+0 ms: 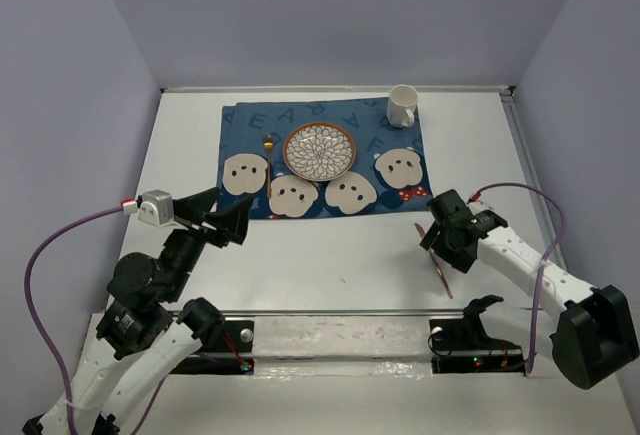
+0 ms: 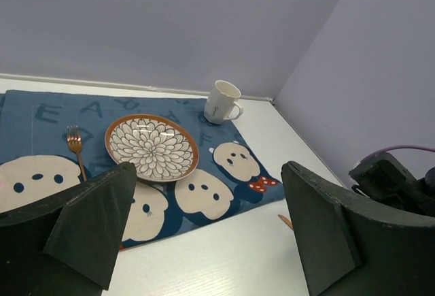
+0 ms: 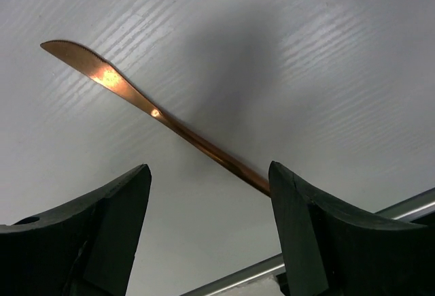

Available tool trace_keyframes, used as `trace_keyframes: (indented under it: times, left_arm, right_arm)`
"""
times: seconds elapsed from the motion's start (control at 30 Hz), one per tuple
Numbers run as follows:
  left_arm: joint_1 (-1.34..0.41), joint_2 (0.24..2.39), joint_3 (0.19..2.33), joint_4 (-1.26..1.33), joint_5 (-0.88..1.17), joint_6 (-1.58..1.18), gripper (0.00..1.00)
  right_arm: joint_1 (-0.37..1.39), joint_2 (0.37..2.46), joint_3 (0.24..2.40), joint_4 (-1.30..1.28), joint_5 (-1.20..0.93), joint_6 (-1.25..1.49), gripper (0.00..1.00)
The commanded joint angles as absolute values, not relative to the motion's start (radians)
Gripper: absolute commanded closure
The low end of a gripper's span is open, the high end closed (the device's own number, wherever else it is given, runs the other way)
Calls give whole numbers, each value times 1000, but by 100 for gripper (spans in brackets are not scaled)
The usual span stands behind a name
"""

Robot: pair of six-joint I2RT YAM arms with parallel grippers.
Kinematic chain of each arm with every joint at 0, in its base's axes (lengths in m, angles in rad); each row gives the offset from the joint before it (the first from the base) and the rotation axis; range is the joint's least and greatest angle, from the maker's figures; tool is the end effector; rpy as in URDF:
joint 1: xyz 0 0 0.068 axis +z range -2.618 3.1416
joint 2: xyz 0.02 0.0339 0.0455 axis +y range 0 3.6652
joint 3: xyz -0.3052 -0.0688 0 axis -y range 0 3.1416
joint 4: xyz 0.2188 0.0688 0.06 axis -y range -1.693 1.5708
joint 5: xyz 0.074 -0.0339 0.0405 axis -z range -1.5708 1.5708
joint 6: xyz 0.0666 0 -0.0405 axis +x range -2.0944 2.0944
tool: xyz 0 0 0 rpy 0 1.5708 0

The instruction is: Set the dinner table for one person

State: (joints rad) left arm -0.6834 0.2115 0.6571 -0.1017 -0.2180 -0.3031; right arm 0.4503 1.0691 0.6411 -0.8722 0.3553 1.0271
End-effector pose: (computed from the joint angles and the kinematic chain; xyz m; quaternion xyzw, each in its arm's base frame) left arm 0.0278 -0.0040 0.3729 0.0208 0.5788 -0.3297 0.7456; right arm 0.1304 0.0373 0.2134 0.3002 0.9282 -0.0401 0.2161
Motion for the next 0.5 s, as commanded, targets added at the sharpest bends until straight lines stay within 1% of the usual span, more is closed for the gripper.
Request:
trace_keyframes:
  times: [0.0, 0.1, 0.17, 0.23, 0.47]
  left_arm:
    - [-693, 195, 680, -57, -232, -287, 1]
    - [-696, 193, 681, -55, -232, -287, 1]
    - [-695, 193, 680, -57, -232, -287, 1]
    - [-695, 196, 680, -58, -233, -285, 1]
    - [-696, 198, 680, -57, -233, -287, 1]
  right_arm:
    - [417, 1117, 632, -766, 287, 934, 27]
    - [417, 1143, 620, -729, 224, 899, 27]
    - [417, 1160, 618, -719, 203, 893, 32]
    - [417, 1163, 618, -715, 195, 888, 34]
    - [417, 1206, 626, -713, 210, 874, 30]
